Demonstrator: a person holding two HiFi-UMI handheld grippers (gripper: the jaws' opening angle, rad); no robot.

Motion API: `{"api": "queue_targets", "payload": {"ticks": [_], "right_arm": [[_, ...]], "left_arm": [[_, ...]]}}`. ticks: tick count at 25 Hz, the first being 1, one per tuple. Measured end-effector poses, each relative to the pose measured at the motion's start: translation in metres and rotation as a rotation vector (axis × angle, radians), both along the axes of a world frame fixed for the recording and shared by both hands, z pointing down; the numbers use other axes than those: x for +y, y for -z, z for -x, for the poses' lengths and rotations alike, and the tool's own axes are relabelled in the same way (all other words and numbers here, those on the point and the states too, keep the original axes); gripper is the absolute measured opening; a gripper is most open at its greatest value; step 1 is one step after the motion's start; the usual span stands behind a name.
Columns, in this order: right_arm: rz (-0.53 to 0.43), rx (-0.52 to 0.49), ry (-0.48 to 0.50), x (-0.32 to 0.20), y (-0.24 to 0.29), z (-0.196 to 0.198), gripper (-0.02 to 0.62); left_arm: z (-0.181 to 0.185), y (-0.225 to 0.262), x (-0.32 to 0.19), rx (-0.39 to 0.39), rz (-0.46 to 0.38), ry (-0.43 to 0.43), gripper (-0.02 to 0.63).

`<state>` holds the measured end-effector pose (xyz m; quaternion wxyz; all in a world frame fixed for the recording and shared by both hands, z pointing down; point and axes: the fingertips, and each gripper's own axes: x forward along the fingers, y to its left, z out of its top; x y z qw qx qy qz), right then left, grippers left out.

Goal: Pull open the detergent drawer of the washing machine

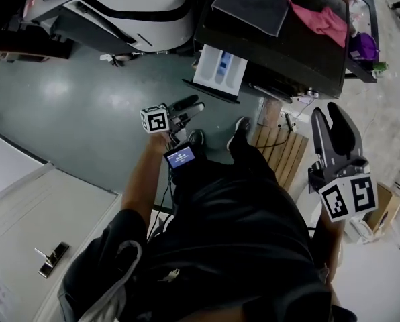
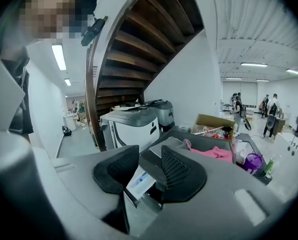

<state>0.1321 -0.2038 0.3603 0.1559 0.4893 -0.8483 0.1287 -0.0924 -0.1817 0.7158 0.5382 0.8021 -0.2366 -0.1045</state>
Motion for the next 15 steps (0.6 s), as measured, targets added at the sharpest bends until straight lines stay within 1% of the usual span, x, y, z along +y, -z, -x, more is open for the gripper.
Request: {"api": "queue_targets", "payload": {"ticks": [3, 6, 9, 11, 13, 15], "right_arm": [[-0.016, -0.031, -0.003, 0.004, 0.007, 0.011, 0.121], [-0.046, -0.052, 0.009, 0.005, 0.014, 0.027, 0.121], [-0.066, -0.088, 0.023, 0.011, 0.021, 0.043, 0.121], [-0.078, -0.100, 0.036, 0.011, 0.027, 0.047, 0.121], [-0.112, -0.104, 0.031, 0.010, 0.035, 0.043, 0.121], [-0.150, -0.123, 0.006, 0.010, 0.043, 0.041, 0.121]], "left_arm": [[0.032, 0.037, -0.004, -0.042, -0.070, 0.026, 0.397], [0.057, 0.072, -0.010, -0.122, -0.178, 0.032, 0.397], [0.083, 0.102, -0.008, -0.288, -0.278, 0.021, 0.396], [0.100, 0.133, -0.010, -0.403, -0.353, 0.012, 0.397], [0.113, 0.174, -0.017, -0.510, -0.459, 0.002, 0.397], [0.123, 0.219, -0.020, -0.587, -0.560, 0.005, 0.396]]}}
